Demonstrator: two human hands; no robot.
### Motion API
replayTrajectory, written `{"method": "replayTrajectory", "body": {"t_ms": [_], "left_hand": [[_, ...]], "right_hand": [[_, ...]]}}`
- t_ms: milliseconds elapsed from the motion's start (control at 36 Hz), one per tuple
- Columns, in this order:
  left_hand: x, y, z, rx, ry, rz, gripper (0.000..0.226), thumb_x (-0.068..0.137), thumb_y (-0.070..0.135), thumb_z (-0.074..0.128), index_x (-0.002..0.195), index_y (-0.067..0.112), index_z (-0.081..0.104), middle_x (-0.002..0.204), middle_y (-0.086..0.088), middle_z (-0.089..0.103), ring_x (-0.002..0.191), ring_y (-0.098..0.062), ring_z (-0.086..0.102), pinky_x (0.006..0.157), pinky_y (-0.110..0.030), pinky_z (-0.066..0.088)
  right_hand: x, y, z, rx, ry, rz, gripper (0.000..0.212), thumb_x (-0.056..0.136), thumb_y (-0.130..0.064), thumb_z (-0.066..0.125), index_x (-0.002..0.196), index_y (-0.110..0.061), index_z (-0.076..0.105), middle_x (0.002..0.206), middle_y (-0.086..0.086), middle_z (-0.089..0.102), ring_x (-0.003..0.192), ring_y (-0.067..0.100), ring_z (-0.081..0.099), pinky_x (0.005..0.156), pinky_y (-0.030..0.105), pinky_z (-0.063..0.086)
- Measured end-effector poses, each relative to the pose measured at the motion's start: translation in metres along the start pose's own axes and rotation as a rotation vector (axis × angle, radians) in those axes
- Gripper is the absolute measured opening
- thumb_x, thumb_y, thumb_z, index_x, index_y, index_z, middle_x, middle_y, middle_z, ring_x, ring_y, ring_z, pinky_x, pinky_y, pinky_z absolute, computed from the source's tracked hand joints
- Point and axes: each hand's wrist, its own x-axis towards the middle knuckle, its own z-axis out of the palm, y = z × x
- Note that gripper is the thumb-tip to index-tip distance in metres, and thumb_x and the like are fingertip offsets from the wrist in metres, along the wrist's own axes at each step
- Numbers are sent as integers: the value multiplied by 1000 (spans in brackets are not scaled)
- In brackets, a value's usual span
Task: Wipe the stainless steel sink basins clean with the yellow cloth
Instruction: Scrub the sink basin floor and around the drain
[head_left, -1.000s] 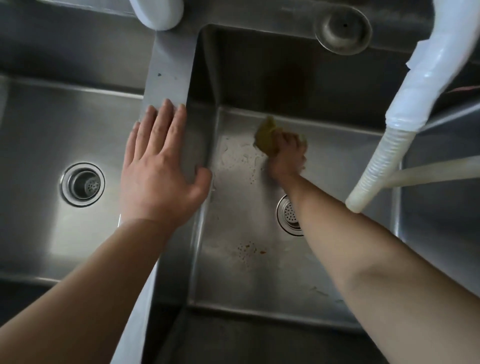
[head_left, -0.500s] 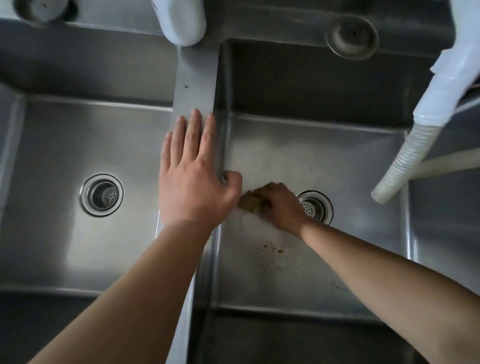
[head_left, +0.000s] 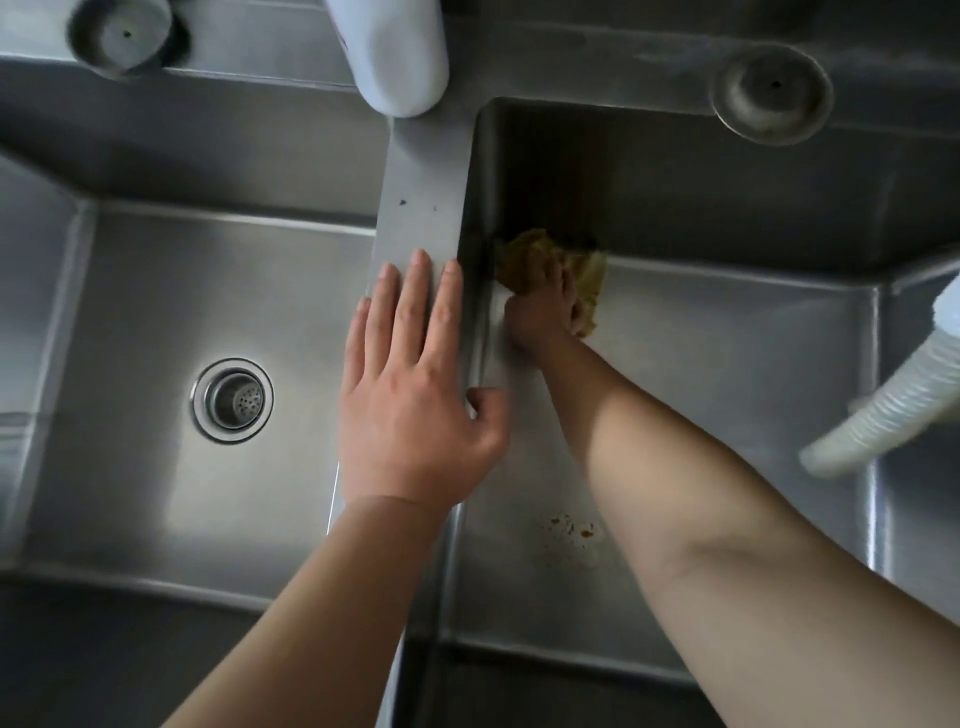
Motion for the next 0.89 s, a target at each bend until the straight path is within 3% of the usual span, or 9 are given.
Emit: {"method": "replayTrajectory", "body": {"t_ms": [56, 222, 306, 389, 444, 500, 639, 778, 889], "left_hand": [[0, -1, 1, -4, 6, 1, 91, 72, 34, 57, 155, 15, 28, 163, -8, 23, 152, -27, 15, 123, -45, 15], [0, 0, -1, -10, -1, 0, 85, 77, 38, 50, 156, 16, 26, 163, -8, 22, 152, -28, 13, 124, -43, 11], [0, -1, -3, -24, -17, -5, 81, 81, 40, 47, 156, 18, 25, 164, -7, 21, 153, -28, 12, 125, -41, 8], [0, -1, -4, -5, -37, 0, 78, 84, 39, 44, 157, 18, 23, 164, -6, 19, 153, -28, 11, 125, -42, 8], [-1, -1, -4, 16, -48, 1, 78, 85, 38, 43, 157, 18, 22, 165, -6, 18, 153, -28, 10, 125, -42, 7], [1, -1, -4, 24, -55, -1, 77, 85, 38, 42, 157, 18, 22, 165, -5, 18, 153, -28, 10, 125, -41, 7], [0, -1, -2, 27, -53, -5, 77, 85, 41, 39, 157, 20, 21, 165, -4, 16, 153, -26, 9, 125, -40, 5], [-2, -2, -1, 32, -34, -22, 79, 84, 41, 41, 157, 22, 20, 165, -2, 17, 153, -24, 9, 125, -38, 6], [-3, 0, -2, 32, -12, -35, 78, 82, 43, 41, 156, 21, 27, 163, -2, 25, 152, -24, 16, 124, -36, 10]], "right_hand": [[-3, -8, 18, -44, 7, -123, 69, 90, -26, 52, 153, -32, 26, 164, 0, 15, 151, 27, 9, 119, 54, 14], [-18, 24, 31, 96, 11, -190, 57, 80, -53, 33, 129, -37, 57, 139, 0, 56, 133, 25, 47, 109, 52, 34], [-39, 65, 38, 76, -86, -371, 42, 84, -43, 48, 114, -25, 72, 127, 4, 66, 126, 25, 55, 109, 50, 36], [-76, 100, 51, -31, -132, -491, 36, 84, -36, 56, 111, -22, 76, 130, 2, 65, 130, 24, 52, 112, 49, 31], [-102, 120, 66, -167, -142, -542, 33, 87, -39, 57, 116, -33, 73, 143, -4, 55, 140, 20, 41, 114, 45, 23], [-126, 135, 77, -294, -171, -584, 36, 89, -44, 53, 122, -43, 67, 151, -9, 46, 145, 19, 32, 114, 50, 21], [-181, 175, 88, -329, -224, -835, 31, 80, -27, 71, 109, -37, 74, 141, -2, 57, 137, 32, 44, 110, 44, 18], [-218, 203, 87, -441, -533, -940, 47, 70, -24, 44, 103, -33, 77, 146, -5, 52, 142, 29, 37, 113, 59, 23], [-224, 203, 77, -714, -752, -938, 31, 84, -29, 61, 113, -33, 73, 150, -5, 47, 146, 25, 31, 118, 47, 16]]}}
